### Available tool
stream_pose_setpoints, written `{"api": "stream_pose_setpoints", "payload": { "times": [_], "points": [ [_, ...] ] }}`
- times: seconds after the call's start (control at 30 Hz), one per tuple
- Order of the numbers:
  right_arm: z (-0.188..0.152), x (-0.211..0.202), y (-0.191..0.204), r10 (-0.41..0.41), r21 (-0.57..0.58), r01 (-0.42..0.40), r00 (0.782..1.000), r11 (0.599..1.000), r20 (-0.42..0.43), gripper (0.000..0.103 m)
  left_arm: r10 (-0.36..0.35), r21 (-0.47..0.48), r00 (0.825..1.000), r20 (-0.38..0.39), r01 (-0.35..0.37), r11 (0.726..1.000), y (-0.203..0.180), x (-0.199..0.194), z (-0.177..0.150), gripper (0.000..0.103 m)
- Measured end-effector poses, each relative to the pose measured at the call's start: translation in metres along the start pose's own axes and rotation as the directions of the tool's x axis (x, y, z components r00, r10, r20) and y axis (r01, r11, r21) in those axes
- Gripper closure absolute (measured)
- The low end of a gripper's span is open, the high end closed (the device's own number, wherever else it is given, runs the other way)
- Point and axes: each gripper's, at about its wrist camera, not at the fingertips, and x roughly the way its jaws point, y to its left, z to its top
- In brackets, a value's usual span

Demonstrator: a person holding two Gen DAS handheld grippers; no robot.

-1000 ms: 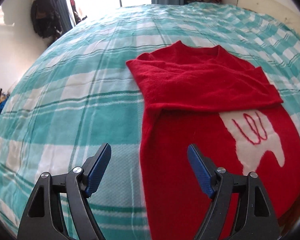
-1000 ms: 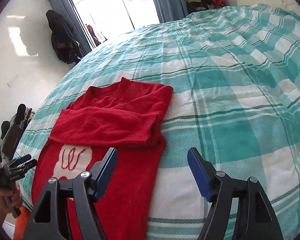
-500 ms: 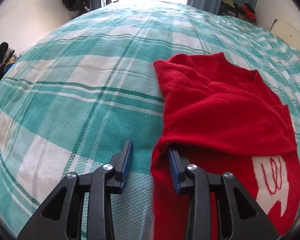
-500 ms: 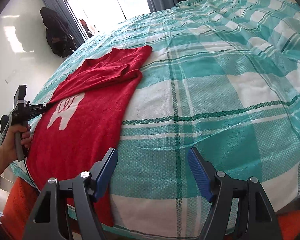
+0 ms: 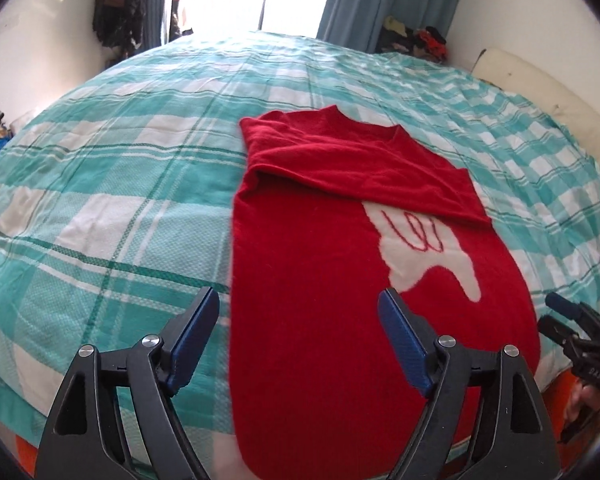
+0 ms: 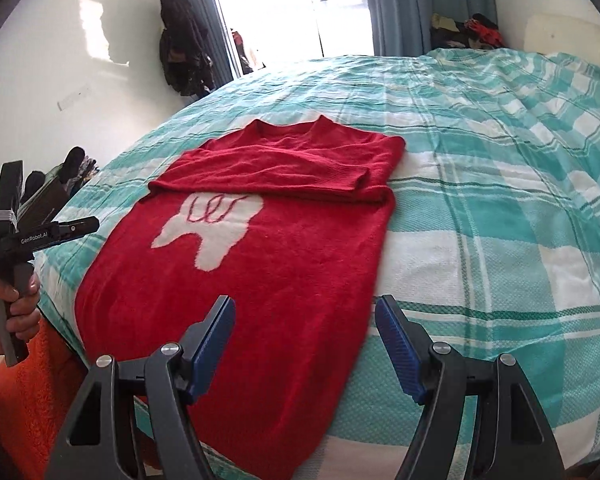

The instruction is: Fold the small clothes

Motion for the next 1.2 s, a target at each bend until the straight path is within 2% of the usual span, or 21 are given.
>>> {"api": "stream_pose_setpoints", "payload": {
  "times": [0.1, 0.17, 0.23, 0.37, 0.5, 1.1, 1.2],
  "points": [
    [-0.012, 0.024, 0.019, 0.025, -0.079, -0.028, 0.999, 0.996, -0.038, 0.031, 0.039, 0.062, 0.995, -0.090, -0.034, 0.997, -0.011, 0.033, -0.023, 0.019],
    [-0.027, 0.050, 0.019, 0.004, -0.083, -0.015, 0.991, 0.996, -0.132, 0.029, 0.058, 0.123, 0.997, -0.044, -0.052, 0.991, -0.014, 0.039, -0.037, 0.015],
    [-0.036, 0.051, 0.018, 0.014, -0.093, -0.021, 0.997, 0.995, -0.081, 0.025, 0.062, 0.168, 0.998, -0.031, -0.056, 0.984, -0.018, 0.041, -0.041, 0.013],
    [-0.039, 0.050, 0.017, 0.022, -0.093, -0.028, 0.998, 0.995, -0.066, 0.024, 0.043, 0.145, 0.998, -0.040, -0.036, 0.989, -0.015, 0.043, -0.038, 0.010],
    [-0.043, 0.051, 0.017, 0.016, -0.096, -0.020, 0.999, 0.995, -0.040, 0.023, 0.055, 0.155, 0.998, -0.035, -0.049, 0.987, -0.019, 0.044, -0.040, 0.009],
    [-0.045, 0.055, 0.021, -0.012, -0.127, 0.009, 1.000, 0.992, -0.028, 0.021, 0.061, 0.163, 0.998, -0.031, -0.055, 0.985, -0.021, 0.046, -0.043, 0.007],
    [-0.045, 0.055, 0.021, -0.015, -0.128, 0.011, 0.999, 0.992, -0.028, 0.020, 0.069, 0.115, 0.997, -0.040, -0.064, 0.991, -0.021, 0.034, -0.033, 0.009]
  ]
}}
